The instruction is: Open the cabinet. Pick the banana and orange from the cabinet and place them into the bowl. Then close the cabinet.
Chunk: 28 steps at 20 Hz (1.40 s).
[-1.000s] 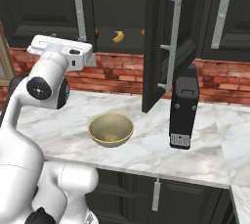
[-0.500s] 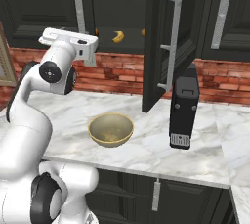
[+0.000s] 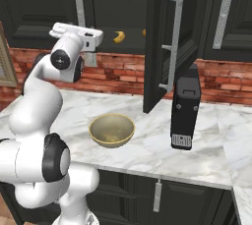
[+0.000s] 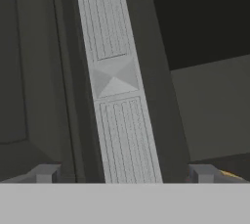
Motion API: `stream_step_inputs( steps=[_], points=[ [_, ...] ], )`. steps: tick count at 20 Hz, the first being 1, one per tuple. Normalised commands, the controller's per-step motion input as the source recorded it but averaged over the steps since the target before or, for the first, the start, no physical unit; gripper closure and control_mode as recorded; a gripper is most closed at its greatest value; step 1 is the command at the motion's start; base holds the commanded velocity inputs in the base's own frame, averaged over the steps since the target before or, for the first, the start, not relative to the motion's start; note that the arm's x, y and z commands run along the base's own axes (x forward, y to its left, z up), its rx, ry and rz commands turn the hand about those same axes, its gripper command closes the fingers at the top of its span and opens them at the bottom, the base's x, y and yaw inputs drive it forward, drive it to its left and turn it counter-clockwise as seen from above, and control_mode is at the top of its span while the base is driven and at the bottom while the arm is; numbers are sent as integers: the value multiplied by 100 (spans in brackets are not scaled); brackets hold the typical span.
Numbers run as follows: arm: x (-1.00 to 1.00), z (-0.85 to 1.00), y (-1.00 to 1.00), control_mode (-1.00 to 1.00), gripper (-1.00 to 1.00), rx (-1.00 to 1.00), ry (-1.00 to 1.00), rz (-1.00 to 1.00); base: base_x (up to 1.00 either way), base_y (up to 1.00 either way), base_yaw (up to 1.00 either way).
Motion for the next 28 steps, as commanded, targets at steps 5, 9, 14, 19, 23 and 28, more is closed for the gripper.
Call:
stream_step_inputs(
  steps=[5,9,14,19,23,28],
  points=[
    [97,-1,2,-100,-100,0,8,0,0,0,0],
    [100,-9,16,-100,100,-1,16,0,0,0,0],
    [36,-3,8,-100,100,-1,4,-1,0,0,0],
    [0,0,0,-100,100,0,0,-3,0,0,0],
    [0,0,0,-100,100,0,0,0,0,0,0],
    [-1,0,5,-100,100,0,0,0,0,0,0]
  ],
)
